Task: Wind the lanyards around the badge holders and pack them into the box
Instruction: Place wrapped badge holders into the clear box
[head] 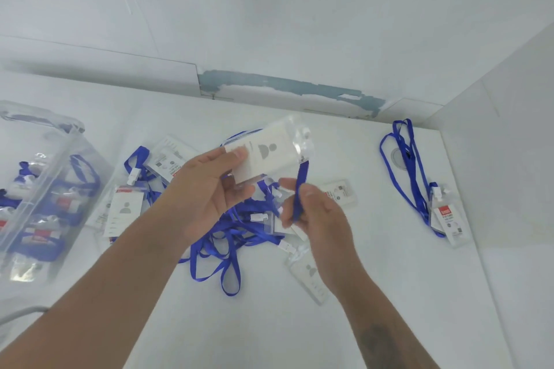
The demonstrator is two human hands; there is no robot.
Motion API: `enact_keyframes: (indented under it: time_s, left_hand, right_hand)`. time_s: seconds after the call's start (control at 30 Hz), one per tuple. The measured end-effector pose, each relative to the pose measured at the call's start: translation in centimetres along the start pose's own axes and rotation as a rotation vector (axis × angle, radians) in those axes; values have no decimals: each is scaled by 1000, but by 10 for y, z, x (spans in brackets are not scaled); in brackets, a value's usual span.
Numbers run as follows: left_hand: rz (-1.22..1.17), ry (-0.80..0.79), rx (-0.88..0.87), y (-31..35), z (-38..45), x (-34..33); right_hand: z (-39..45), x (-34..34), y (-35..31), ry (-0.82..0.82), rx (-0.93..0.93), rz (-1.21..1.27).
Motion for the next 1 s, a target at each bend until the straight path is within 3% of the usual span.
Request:
enact_keyframes:
  time_s: [0.2,0.37,0.47,0.67,0.8,0.9,1.0]
  left_hand:
    - [261,71,-72,1,-2,-9]
    - [493,193,-279,24,-9,-11]
    - [630,209,-392,34,-14,-14]
    - [919,195,-391,33,-20,-10]
    - [943,135,-293,32,-28,-8]
    - [954,59,-198,29,-29,-4]
    - [785,-100,-106,24,-34,-4]
  right_hand:
    - [-4,-31,-10,-116,94,-569]
    - [-2,-42,-34,-262,192,-977]
    - [-8,-49,-52,-346,232,-1096]
    - [-4,-40,-100,-324,265,-1041]
    - [10,-25,-117,-327,283,-1018]
    - [21,-15,-121,-350,252,-832]
    - [33,-5,-109,-323,164,-597]
Point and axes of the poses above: each hand's wrist, its own z-axis towards the middle knuckle, its own x-axis out of the back of the hand, y = z × x, the point moved 7 cm from there along z, towards the middle knuckle, and after that the axes turned 7 degrees about x, right-handed, at the moved point
